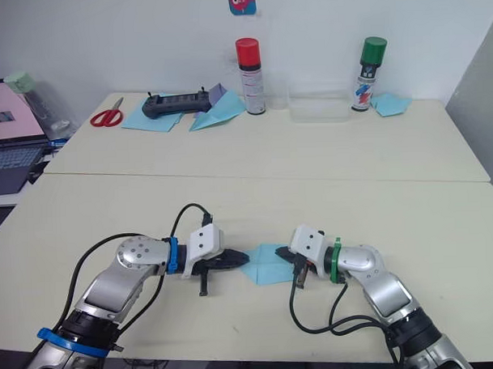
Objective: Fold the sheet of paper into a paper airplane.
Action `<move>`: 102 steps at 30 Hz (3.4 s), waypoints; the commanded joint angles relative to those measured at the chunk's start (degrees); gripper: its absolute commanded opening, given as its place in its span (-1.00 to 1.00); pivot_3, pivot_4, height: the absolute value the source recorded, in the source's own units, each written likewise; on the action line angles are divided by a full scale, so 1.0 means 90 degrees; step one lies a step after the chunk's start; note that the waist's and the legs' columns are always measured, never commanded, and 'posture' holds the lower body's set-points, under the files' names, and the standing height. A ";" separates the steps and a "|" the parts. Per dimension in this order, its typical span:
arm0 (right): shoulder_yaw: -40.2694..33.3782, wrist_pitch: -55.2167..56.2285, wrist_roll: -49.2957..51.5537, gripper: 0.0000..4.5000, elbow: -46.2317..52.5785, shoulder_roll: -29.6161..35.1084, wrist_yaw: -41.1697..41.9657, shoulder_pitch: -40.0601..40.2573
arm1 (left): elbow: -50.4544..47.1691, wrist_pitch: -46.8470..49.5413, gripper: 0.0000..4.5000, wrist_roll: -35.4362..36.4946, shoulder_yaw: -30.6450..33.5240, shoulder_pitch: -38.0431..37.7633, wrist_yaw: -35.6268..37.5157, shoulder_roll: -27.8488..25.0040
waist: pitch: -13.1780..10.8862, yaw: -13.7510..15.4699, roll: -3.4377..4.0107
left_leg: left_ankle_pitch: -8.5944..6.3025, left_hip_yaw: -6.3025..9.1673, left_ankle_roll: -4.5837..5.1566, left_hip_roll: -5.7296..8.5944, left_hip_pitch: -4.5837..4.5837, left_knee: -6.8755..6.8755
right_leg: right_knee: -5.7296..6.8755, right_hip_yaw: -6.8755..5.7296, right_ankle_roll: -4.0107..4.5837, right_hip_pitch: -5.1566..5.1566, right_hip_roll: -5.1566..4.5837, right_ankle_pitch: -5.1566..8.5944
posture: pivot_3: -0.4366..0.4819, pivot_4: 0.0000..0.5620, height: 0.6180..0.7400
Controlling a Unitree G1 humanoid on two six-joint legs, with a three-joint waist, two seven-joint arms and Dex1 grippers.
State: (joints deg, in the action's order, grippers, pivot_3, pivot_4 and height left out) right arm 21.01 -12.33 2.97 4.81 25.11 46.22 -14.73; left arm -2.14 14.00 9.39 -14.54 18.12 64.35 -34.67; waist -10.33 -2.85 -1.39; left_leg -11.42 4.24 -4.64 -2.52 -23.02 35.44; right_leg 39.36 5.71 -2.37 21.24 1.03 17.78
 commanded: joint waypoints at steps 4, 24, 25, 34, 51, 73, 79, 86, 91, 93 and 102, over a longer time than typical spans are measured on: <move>-0.0021 -0.0152 -0.0087 -0.99 -0.0058 0.0124 0.0041 0.0103 | -0.0174 -0.0001 -1.00 -0.0097 -0.0261 0.0111 -0.0165 0.0326 | 0.0000 -0.0015 0.0000 | 0.0000 0.0000 0.0000 0.0000 0.0003 -0.0026 | -0.0016 -0.0001 -0.0012 0.0002 0.0001 -0.0007 | -0.05 -0.47 1.00; -0.0085 -0.0301 -0.0017 -0.99 0.0146 0.0196 0.0053 0.0277 | -0.0153 -0.0249 -1.00 -0.0209 0.0780 -0.1342 -0.0385 -0.1298 | 0.0010 -0.0069 0.0005 | 0.0000 -0.0005 0.0000 -0.0013 0.0020 -0.0067 | -0.0034 -0.0002 0.0021 0.0004 0.0001 0.0011 | -0.05 -0.47 1.00; -0.0093 -0.0279 -0.0004 -0.99 0.0129 0.0199 0.0076 0.0253 | -0.0177 -0.0231 -1.00 -0.0159 0.0852 -0.1324 -0.0393 -0.1312 | 0.0010 -0.0068 0.0005 | 0.0000 -0.0006 0.0000 -0.0013 0.0020 -0.0067 | -0.0034 0.0000 0.0022 0.0003 0.0001 0.0012 | -0.05 -0.47 1.00; -0.1329 -0.1747 0.2532 -0.58 0.1384 0.0188 0.0859 0.0161 | -0.1591 0.0387 -0.42 0.1487 0.1976 -0.1304 0.0166 -0.1539 | -0.0027 -0.0056 -0.0003 | 0.0000 -0.0003 0.0000 -0.0013 -0.0045 -0.0066 | -0.0034 -0.0010 0.0005 0.0059 0.0000 0.0002 | -0.05 -0.47 1.00; -0.1391 -0.3609 0.3109 0.55 0.0148 -0.0431 0.0322 -0.0524 | -0.2388 0.1008 1.00 0.2181 0.2229 -0.1443 0.0536 -0.2144 | -0.0029 -0.0083 0.0001 | 0.0000 0.0002 0.0000 -0.0014 -0.0090 -0.0063 | -0.0030 -0.0017 0.0002 0.0106 0.0005 -0.0001 | -0.05 -0.47 1.00; -0.0368 0.3326 -0.0364 -0.98 0.0021 0.0043 0.0293 -0.0844 | -0.1374 0.2722 1.00 0.3410 0.3426 -0.0719 -0.0136 -0.2205 | -0.0033 -0.0051 0.0004 | 0.0000 0.0002 -0.0001 -0.0012 -0.0095 -0.0059 | -0.0029 -0.0021 -0.0005 0.0110 0.0003 -0.0004 | -0.05 -0.47 1.00; 0.0174 0.5052 -0.0893 -0.59 -0.0836 0.0277 0.0354 -0.0507 | -0.1810 0.2855 1.00 0.3457 0.3110 -0.0709 -0.0253 -0.2023 | -0.0033 -0.0038 0.0003 | 0.0001 0.0001 -0.0002 -0.0010 -0.0093 -0.0056 | -0.0024 -0.0020 0.0025 0.0106 0.0001 -0.0021 | -0.05 -0.47 1.00; -0.0079 0.4427 0.0362 0.52 0.0362 0.1188 0.1130 0.0159 | -0.1777 0.2698 1.00 0.3253 0.2833 -0.0632 -0.0191 -0.1973 | -0.0033 -0.0009 0.0004 | 0.0002 0.0005 -0.0002 -0.0007 -0.0083 -0.0039 | 0.0019 -0.0019 0.0026 0.0104 0.0000 -0.0022 | -0.05 -0.47 1.00; -0.0546 0.3791 0.1141 0.52 0.0776 0.1383 0.1088 0.0332 | -0.1668 0.2256 1.00 0.2768 0.2194 -0.0263 -0.0466 -0.1510 | -0.0033 0.0006 0.0003 | 0.0003 0.0007 -0.0002 -0.0007 -0.0077 -0.0023 | 0.0030 -0.0019 0.0017 0.0097 0.0003 -0.0016 | -0.05 -0.47 1.00; -0.0858 0.2856 0.1165 0.54 0.0428 0.0920 0.0336 -0.0004 | -0.1454 0.1981 0.84 0.2478 0.1905 -0.0097 -0.0859 -0.0964 | -0.0032 -0.0002 0.0003 | 0.0003 0.0007 -0.0002 -0.0006 -0.0079 -0.0003 | 0.0037 -0.0017 0.0017 0.0093 0.0004 -0.0016 | -0.05 -0.47 1.00; -0.1068 0.1301 0.0946 0.54 0.0348 0.0034 -0.0597 -0.0316 | -0.0826 0.1369 -0.43 0.1544 0.1029 -0.0288 -0.1304 -0.0001 | -0.0033 -0.0019 0.0003 | 0.0002 0.0012 -0.0002 -0.0005 -0.0085 0.0043 | 0.0067 -0.0012 0.0017 0.0091 0.0011 -0.0025 | -0.05 -0.47 1.00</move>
State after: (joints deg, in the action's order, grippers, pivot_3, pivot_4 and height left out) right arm 12.05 0.76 10.79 5.03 25.55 41.37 -17.99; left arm -9.51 28.06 25.03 -4.07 16.00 52.93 -34.93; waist -10.62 -3.02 -1.37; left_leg -11.41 4.35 -4.66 -2.54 -23.81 35.83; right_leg 39.96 5.60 -2.20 22.07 1.11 17.56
